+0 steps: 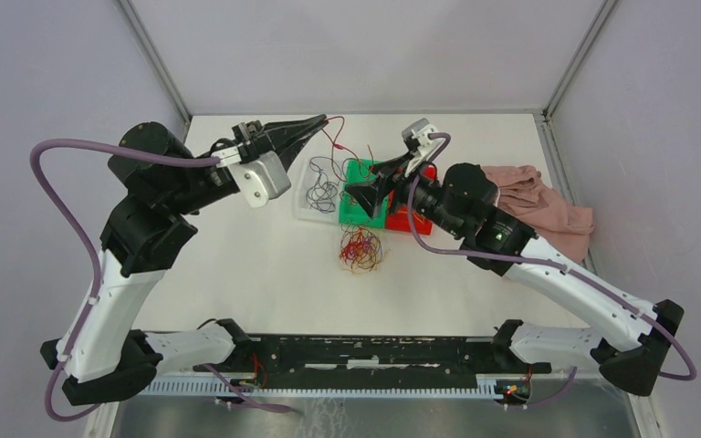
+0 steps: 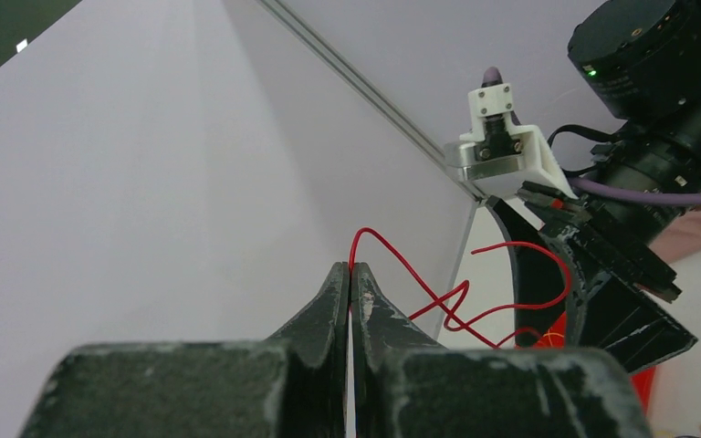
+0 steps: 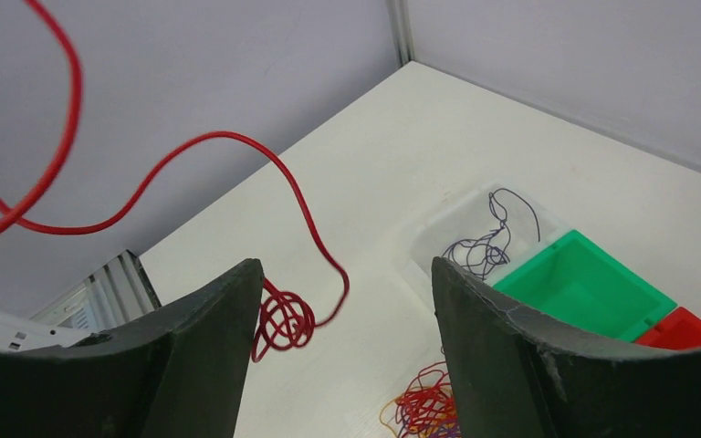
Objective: Untangle the cables
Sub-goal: Untie the cable.
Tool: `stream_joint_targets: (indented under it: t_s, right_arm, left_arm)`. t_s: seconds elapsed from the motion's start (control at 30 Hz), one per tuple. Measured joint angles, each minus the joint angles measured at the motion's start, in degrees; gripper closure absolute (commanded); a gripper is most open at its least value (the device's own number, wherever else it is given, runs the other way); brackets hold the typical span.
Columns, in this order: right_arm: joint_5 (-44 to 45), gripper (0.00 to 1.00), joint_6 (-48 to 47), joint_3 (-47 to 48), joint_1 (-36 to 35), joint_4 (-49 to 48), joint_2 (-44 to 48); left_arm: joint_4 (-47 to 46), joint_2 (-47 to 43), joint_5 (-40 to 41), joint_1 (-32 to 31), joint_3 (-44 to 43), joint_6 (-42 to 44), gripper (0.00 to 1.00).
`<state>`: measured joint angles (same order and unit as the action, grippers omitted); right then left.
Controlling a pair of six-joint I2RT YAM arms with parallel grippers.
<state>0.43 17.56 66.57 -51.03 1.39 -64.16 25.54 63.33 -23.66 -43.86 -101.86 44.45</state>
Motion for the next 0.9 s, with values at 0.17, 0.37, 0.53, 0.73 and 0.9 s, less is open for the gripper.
stream_joint_targets:
  t_s: [0.17, 0.37, 0.53, 0.73, 0.9]
  right_arm:
    - [1.2, 0.28, 0.2, 1.6, 0.5, -0.3, -2.8]
    - [0.8, 0.3, 1.2, 3.6, 0.5, -2.2, -7.0]
    - [0.5, 0.38, 3.1, 3.8, 0.5, -4.3, -9.0]
    - [1.5, 0.51, 6.8, 3.0, 0.9, -9.0, -9.0]
    - [1.8, 0.56, 10.7, -0.4, 1.8, -11.7, -9.0]
  left_arm:
    - [0.8, -0.3, -0.7, 0.0, 0.4, -0.3, 0.97]
    - [1.4, -0.4, -0.9, 0.0, 0.8, -1.0, 0.97]
    - [1.8, -0.4, -1.0, 0.0, 1.0, -1.7, 0.97]
    - [1.9, -0.4, -2.0, 0.0, 1.0, -2.2, 0.97]
    - [2.1, -0.3, -2.2, 0.0, 0.9, -2.7, 0.97]
